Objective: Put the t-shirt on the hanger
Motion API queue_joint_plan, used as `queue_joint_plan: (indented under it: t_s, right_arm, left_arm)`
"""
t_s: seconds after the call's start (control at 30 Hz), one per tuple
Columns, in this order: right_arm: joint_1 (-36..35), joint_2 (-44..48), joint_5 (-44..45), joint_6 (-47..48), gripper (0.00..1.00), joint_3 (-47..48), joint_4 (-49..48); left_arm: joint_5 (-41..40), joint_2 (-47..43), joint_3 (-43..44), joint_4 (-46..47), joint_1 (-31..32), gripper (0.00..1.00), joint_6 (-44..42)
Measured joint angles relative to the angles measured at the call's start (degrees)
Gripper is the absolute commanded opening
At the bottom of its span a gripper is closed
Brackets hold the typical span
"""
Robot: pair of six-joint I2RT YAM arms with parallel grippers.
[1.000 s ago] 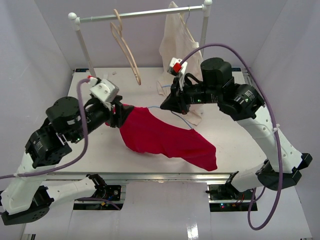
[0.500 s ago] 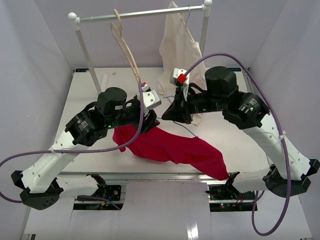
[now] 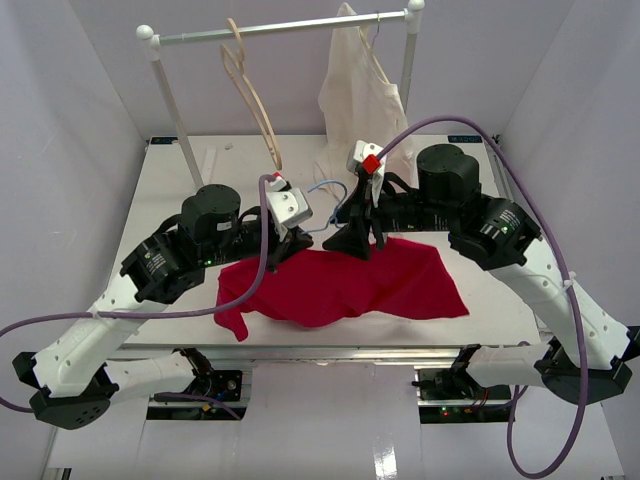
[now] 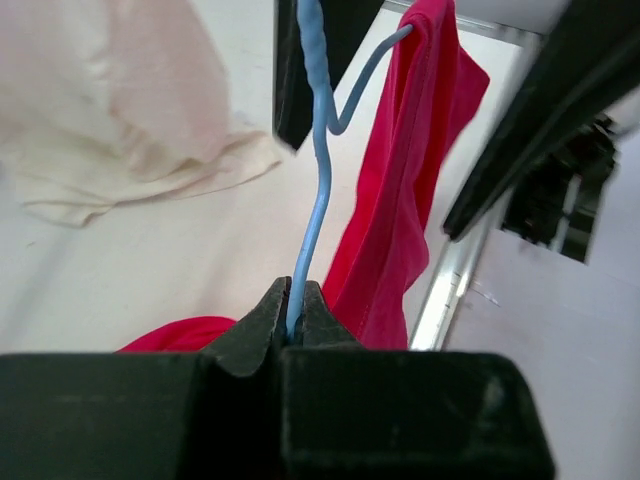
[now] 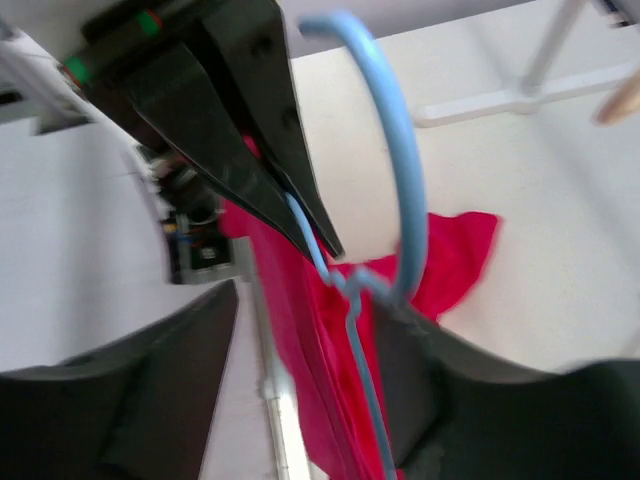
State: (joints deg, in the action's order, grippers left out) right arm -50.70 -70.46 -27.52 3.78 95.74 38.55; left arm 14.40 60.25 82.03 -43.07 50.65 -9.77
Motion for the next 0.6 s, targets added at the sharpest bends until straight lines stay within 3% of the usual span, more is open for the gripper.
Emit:
queue_joint_plan:
  t_s: [0.07,0.27,0.6]
  right_arm:
    - [0.0,0.89,4.65,-1.76,0.84,-0.38,-0.65]
    - [0.12,8.86,19.37,-6.37,0.85,-5.52,-5.68]
    - [0.04,22.94,28.24,-11.62,0.82,-19.71,-13.38]
  left_arm:
    - [-5.46,-0.53,0.29,0.79,-0.06,0.0,1.56]
    - [-15.64,-2.36,6.25,0.18,-0.01,0.0,5.08]
    - [-22.5,-3.58,20.72,0.92,-0.26,0.0,6.54]
